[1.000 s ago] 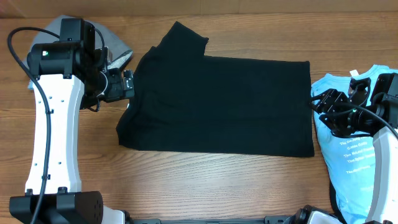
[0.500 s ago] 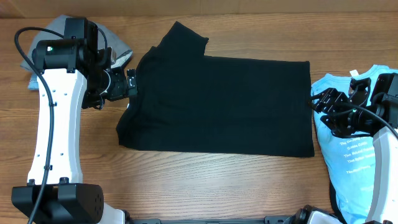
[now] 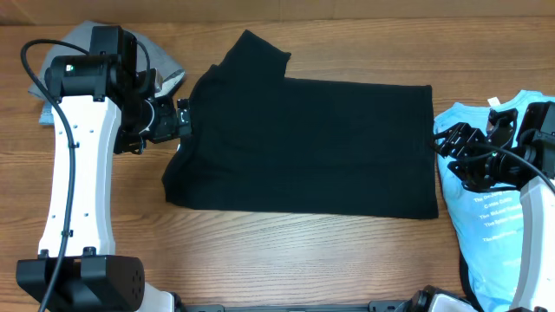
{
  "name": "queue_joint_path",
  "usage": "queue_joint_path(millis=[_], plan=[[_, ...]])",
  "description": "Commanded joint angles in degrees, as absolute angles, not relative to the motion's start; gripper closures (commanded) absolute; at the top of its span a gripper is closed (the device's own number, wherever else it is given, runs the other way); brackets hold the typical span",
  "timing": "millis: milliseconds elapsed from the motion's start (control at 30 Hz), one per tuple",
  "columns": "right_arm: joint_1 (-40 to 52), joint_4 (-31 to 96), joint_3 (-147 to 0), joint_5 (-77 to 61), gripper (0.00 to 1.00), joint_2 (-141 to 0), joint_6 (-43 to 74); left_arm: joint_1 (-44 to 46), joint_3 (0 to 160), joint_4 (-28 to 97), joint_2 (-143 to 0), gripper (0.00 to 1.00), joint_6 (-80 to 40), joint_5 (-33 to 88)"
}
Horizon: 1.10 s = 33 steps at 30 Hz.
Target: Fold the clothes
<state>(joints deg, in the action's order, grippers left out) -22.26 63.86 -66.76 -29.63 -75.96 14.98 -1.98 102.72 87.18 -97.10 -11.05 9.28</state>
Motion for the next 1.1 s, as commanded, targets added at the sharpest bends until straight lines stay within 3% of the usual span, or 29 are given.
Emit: queue_joint_path(millis=[0, 300, 667, 1067], plan=[[-22.57, 63.55, -67.9, -29.34, 0.2, -75.55, 14.7, -1.83, 102.74, 87.37, -97.38, 0.0, -12.08, 10.13], [-22.57, 63.7, -67.9, -28.36, 0.2, -75.55, 14.72, -1.83, 100.03, 87.42, -97.41, 0.0, -12.56, 9.89], [-22.57, 66.98, -67.75, -22.02, 0.2, -75.9, 14.98, -1.91, 90.91, 88.33, -97.38, 0.0, -24.53, 3.66], [-22.57, 67.51, -59.2, -21.89, 0.21, -83.72, 16.47, -6.68, 78.22, 75.88, -97.36, 0.0, -23.14, 4.8]])
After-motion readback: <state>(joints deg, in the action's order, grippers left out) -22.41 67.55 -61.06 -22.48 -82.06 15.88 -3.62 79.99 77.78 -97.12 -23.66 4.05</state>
